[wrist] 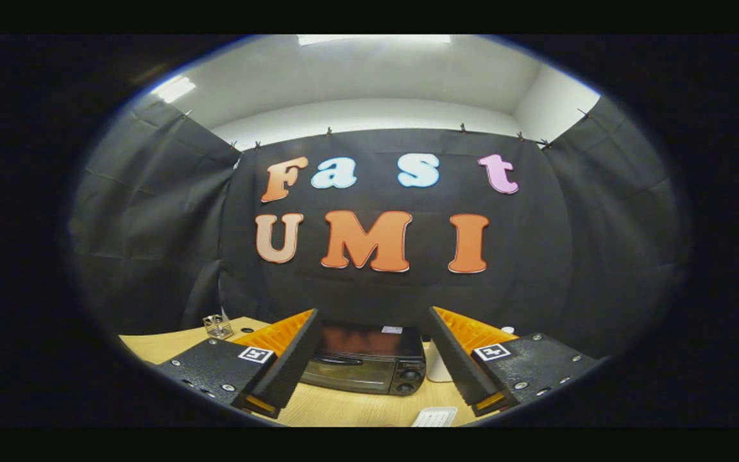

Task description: Open the toaster oven, put the food inside, and close the toaster oven door.

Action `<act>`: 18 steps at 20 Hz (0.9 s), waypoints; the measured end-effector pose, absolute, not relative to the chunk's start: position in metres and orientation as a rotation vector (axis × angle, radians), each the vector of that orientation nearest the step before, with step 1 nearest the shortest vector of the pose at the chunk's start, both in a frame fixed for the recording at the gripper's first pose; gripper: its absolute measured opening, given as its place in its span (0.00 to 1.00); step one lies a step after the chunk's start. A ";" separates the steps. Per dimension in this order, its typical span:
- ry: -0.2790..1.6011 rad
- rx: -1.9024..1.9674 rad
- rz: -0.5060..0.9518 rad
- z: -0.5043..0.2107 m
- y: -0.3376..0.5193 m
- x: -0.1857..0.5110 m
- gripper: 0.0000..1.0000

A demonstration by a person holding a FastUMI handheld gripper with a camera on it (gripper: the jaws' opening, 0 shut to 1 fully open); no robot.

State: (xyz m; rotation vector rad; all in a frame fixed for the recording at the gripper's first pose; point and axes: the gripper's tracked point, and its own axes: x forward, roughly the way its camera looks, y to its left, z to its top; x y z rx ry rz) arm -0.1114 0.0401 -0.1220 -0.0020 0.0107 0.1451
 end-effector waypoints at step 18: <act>-0.005 -0.057 0.118 -0.122 0.035 -0.111 0.98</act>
